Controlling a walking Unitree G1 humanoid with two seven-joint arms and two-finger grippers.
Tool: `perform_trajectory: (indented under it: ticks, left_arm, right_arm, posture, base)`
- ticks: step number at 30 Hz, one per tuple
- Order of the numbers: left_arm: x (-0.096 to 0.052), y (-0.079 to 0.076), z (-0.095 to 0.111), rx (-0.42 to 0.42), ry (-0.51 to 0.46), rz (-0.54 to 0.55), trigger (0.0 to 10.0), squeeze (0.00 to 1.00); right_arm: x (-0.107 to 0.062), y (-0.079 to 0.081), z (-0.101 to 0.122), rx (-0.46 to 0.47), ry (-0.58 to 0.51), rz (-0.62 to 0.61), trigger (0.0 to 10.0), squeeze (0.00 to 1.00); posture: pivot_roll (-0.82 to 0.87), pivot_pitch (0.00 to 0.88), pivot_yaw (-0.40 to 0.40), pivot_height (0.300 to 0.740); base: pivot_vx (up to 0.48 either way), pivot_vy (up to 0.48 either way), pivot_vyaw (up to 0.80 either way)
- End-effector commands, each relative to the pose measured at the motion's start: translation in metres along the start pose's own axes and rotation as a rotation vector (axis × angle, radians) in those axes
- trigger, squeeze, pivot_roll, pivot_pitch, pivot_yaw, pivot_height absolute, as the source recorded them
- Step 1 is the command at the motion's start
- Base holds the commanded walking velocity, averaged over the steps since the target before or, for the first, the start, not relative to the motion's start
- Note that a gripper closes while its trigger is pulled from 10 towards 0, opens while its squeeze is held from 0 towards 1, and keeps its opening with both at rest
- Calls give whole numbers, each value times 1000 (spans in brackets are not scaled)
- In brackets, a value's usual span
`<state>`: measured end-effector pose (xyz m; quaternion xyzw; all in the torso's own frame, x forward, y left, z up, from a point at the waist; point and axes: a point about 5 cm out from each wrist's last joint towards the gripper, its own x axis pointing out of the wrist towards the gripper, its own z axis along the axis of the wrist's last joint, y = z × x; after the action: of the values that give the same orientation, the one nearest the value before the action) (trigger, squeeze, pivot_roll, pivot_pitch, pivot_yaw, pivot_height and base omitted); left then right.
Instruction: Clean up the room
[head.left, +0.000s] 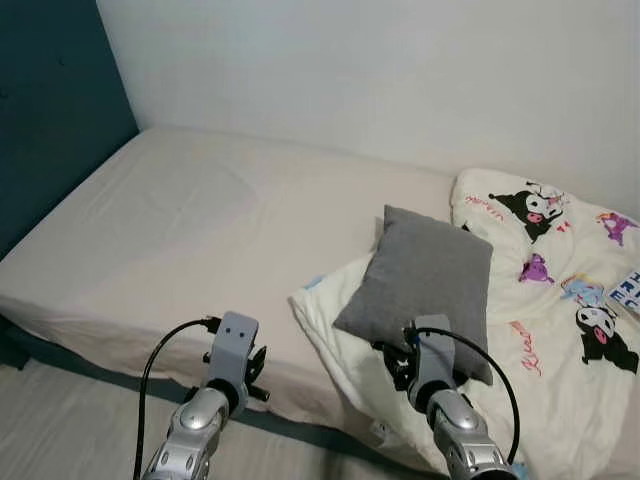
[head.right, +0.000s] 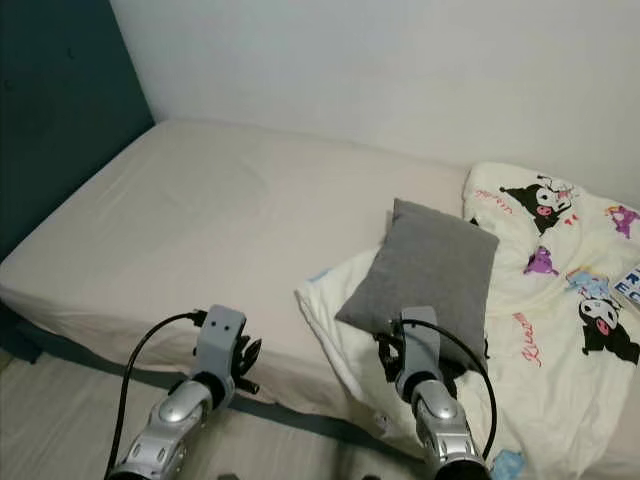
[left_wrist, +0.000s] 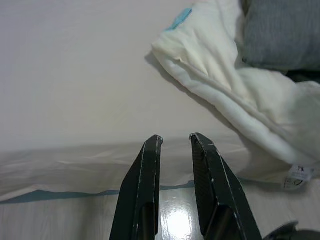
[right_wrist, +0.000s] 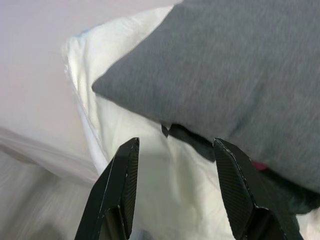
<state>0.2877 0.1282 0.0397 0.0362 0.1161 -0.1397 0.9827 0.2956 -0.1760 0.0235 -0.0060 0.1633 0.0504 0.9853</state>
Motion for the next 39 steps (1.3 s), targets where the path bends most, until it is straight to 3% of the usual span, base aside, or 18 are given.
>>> perform_trajectory:
  ticks: [1,15,24,36,39]
  left_arm:
    - [-3,-2,-5,3,13,-10,10000,0]
    - [-2,-10,7,-33,-36,-84,10000,0]
    - [-2,-10,9,-36,-41,-89,10000,0]
    - [-1,-9,17,-43,-60,-99,10000,0]
    - [-1,-5,22,-78,-84,-82,10000,0]
  right_arm:
    - [-2,-2,-3,7,10,-4,10000,0]
    - [1,-10,14,10,-56,-46,10000,0]
    - [0,-10,15,23,-71,-53,10000,0]
    - [2,-14,26,49,-99,-73,10000,0]
    - [5,-15,42,67,-164,-58,10000,0]
  posture:
    - [17,129,-36,626]
    - [21,120,-33,621]
    - [22,125,-31,592]
    - [23,139,-27,592]
    - [25,148,-30,578]
  base:
    - [0,0,0]
    - [0,0,0]
    - [0,0,0]
    - [0,0,0]
    - [0,0,0]
